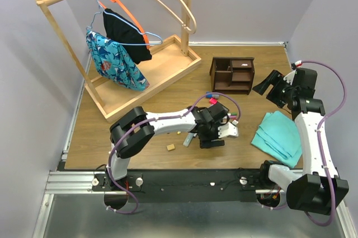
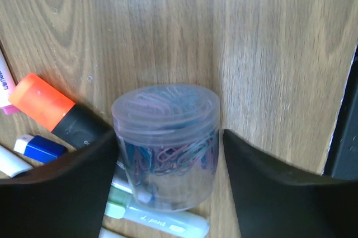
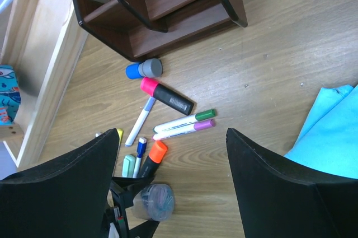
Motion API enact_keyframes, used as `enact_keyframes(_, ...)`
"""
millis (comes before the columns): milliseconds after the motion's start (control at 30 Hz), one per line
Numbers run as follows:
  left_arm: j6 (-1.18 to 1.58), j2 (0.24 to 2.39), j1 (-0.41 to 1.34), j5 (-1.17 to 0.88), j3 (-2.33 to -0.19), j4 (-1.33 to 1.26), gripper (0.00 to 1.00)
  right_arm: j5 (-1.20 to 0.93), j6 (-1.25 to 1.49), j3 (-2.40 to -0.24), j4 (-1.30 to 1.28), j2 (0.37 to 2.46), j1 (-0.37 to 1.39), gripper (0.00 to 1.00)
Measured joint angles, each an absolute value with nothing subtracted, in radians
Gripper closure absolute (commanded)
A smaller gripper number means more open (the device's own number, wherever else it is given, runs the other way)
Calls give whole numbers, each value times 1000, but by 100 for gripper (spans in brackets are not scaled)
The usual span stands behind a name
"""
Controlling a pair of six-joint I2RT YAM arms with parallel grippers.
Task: Sort the stationery into containers
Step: Pick up the stationery from the center of the board.
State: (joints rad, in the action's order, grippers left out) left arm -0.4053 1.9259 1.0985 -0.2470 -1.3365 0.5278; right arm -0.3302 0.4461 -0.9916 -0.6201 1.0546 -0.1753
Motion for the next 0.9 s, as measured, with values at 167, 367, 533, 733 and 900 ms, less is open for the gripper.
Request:
enact_keyframes(167, -390, 1934, 1094, -249, -1336, 505, 51, -343, 444, -992, -622, 1054, -192, 16)
enact_keyframes(367, -353, 1899, 1060, -278, -1328, 510, 53, -476, 406, -992, -654, 1056, -197, 17)
enact_keyframes(533, -294, 1703, 934, -355, -1320, 515, 53, -680, 400, -1003, -668, 1134, -197, 17)
enact_keyframes(733, -179, 1507, 802, -432, -1280, 402, 53, -841, 433, -1003, -618, 1213, -197, 16)
enact_keyframes(900, -94, 1539, 807, -489, -1270, 337, 52, -929, 455, -1048, -584, 1253, -169, 12)
